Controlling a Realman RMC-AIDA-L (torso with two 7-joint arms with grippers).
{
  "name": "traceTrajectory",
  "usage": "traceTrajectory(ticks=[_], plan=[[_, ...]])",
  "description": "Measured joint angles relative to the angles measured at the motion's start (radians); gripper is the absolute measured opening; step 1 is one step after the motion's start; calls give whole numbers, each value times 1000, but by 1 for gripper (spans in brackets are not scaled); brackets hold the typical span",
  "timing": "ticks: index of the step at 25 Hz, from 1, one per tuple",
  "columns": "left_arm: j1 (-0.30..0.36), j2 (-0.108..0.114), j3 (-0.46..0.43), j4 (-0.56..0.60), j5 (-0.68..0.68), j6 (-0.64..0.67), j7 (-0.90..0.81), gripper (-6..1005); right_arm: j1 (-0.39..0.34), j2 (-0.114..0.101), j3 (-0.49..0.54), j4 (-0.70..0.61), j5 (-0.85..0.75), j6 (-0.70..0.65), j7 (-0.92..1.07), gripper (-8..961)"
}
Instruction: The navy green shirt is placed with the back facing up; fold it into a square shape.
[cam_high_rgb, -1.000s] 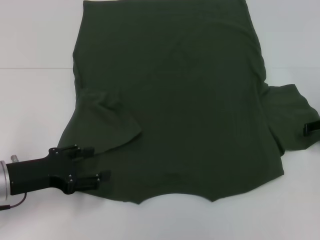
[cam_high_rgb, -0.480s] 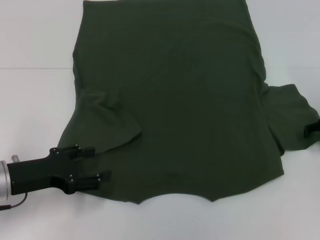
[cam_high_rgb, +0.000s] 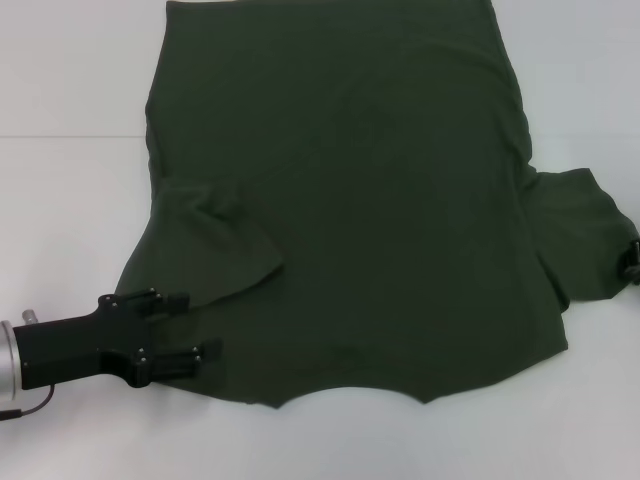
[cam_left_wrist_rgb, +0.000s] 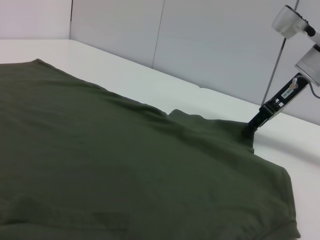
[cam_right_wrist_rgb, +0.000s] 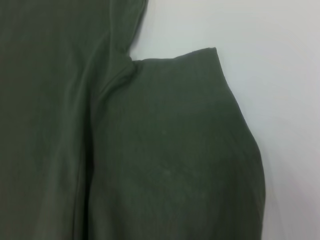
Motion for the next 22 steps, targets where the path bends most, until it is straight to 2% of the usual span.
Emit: traceTrajectory(ticks=[1, 11, 22], plan=[[1, 0, 0, 0, 0, 0, 0, 848, 0, 0, 0, 0, 0, 0, 0, 464], [1, 0, 0, 0, -3, 0, 0, 848, -1, 0, -1, -1, 0, 3, 0, 26], [-1, 1, -1, 0, -5, 0, -11, 848, -22, -3, 9, -28, 6, 27, -5, 21]])
